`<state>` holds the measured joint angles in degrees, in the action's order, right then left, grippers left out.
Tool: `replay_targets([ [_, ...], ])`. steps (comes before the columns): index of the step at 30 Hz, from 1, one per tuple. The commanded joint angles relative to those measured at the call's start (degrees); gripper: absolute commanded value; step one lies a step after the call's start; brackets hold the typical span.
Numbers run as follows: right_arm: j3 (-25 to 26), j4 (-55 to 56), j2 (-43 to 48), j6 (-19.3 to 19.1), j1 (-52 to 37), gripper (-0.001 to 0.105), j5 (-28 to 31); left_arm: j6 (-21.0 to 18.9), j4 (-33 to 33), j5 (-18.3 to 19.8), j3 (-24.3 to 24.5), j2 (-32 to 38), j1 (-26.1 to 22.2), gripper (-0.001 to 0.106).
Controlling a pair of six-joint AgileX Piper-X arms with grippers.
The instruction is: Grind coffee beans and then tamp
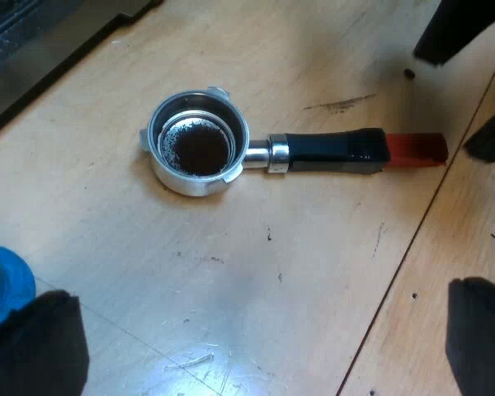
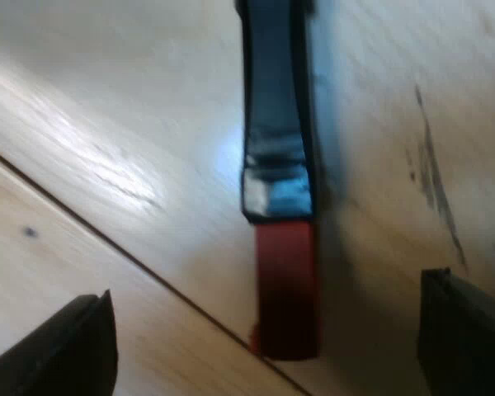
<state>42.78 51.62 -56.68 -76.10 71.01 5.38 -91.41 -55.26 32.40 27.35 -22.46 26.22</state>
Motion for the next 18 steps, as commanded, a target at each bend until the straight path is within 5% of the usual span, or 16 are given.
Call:
replay_targets([
  [1, 2.3, 0.6, 3.0, 0.0, -0.1, 0.075, 0.6, 0.2, -0.1, 0.3, 0.5, -0.1, 0.3, 0.089],
  [11, 3.8, -5.4, 13.6, -1.2, -0.1, 0.075, 8.6, 0.0, -6.6, -6.1, 7.1, 0.0, 0.3, 0.089],
  [16, 3.8, -10.5, 13.8, -6.1, -0.1, 0.075, 8.6, 0.0, -8.5, -7.5, 8.8, 0.0, 0.3, 0.089],
  [18, 3.8, -13.6, 13.0, -8.4, -0.1, 0.075, 8.6, 0.0, -11.4, -11.8, 10.2, 0.2, 0.3, 0.089],
])
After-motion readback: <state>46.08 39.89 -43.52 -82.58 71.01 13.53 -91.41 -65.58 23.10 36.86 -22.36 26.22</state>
